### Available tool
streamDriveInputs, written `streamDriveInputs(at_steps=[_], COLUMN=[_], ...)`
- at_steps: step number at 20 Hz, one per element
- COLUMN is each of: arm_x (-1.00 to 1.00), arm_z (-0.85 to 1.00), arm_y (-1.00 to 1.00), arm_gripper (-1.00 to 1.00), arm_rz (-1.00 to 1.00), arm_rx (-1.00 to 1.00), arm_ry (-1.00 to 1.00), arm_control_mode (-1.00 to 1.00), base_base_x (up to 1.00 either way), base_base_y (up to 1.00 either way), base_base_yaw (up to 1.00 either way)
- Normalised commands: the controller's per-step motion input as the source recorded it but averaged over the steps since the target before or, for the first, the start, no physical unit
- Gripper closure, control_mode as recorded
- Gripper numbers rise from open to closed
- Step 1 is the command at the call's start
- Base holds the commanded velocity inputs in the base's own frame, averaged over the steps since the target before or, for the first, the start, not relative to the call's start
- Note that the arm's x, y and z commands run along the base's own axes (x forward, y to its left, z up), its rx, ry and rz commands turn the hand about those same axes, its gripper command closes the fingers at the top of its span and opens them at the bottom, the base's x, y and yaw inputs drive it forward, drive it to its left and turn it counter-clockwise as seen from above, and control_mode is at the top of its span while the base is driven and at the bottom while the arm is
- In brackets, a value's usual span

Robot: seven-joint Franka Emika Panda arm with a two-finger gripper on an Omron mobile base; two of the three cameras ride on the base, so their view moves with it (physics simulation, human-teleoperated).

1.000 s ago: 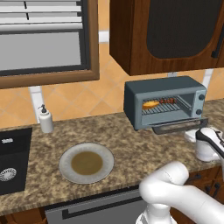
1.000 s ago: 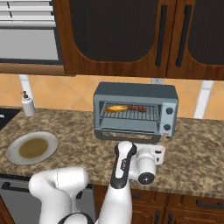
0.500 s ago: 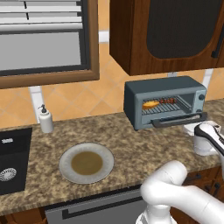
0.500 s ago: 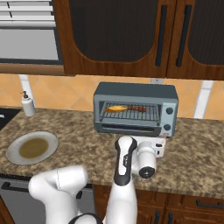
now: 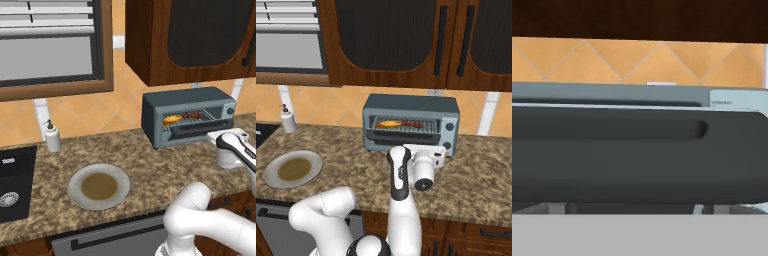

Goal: Pick up the kebab skewer and baguette bread, and place them inside the toaster oven. Close the toaster oven door and start by setting the timer.

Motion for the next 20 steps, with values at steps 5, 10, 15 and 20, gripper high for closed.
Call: streamDriveInputs(at_steps=[5,10,15,20], arm_x=[0.28,0.16,0.09,0.19], arm_z=[0.32,0.26,0.13,0.09], arm_y=[0.00,0.02,0.06,0.05], arm_gripper=[-1.00,-1.00,-1.00,-1.00], arm_rz=[-0.01,0.00,0.00,0.00], arm_rx=[0.00,0.00,0.00,0.00], arm_ry=[-0.06,-0.05,0.00,0.00], arm_control_mode=[-1.00,-1.00,-1.00,-1.00], base_base_x=[0.00,0.00,0.00,0.00], base_base_y=[0.00,0.00,0.00,0.00], base_base_yaw=[0.00,0.00,0.00,0.00])
